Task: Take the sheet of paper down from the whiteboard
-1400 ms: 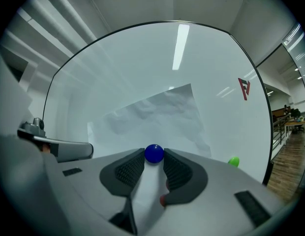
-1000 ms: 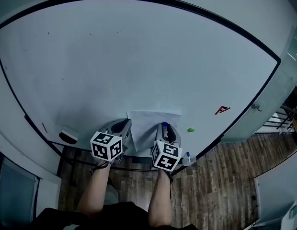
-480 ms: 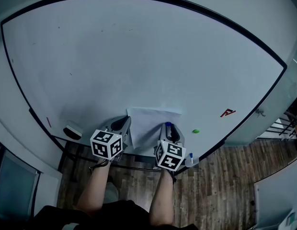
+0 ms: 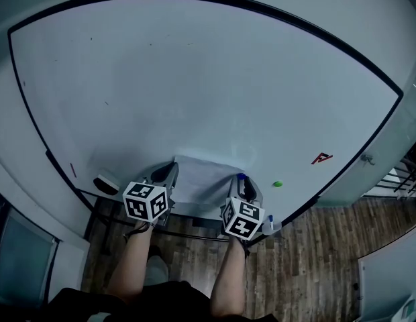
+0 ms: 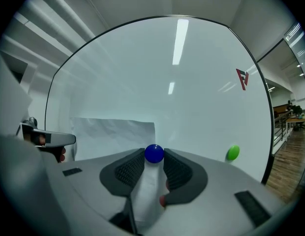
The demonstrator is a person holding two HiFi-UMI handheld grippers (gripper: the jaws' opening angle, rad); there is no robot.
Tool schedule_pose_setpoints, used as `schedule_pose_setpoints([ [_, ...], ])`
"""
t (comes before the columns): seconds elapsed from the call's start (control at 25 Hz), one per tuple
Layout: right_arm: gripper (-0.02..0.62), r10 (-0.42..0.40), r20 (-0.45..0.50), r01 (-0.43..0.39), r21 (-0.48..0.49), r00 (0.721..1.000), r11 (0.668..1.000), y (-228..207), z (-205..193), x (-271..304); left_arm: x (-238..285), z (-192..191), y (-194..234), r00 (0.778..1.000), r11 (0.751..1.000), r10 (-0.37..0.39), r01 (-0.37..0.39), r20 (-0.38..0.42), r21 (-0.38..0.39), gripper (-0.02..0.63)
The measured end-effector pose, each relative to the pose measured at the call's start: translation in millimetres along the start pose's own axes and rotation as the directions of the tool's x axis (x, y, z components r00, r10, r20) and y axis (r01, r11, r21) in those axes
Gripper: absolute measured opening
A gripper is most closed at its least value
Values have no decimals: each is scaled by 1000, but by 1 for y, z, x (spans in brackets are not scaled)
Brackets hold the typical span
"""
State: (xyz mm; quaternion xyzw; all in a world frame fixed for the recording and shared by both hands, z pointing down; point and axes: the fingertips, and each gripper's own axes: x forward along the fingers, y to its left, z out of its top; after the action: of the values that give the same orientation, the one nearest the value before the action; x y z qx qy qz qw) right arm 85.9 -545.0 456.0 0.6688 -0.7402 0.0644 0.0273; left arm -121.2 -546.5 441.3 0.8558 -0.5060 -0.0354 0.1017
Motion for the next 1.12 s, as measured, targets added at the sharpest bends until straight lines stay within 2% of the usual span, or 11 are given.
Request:
schedule_pose_setpoints([
  [1.12,135,-27,2,26,26,1000,999,-9,-3,5,-42,-3,30,995,994,104,-103,9,-25,20],
])
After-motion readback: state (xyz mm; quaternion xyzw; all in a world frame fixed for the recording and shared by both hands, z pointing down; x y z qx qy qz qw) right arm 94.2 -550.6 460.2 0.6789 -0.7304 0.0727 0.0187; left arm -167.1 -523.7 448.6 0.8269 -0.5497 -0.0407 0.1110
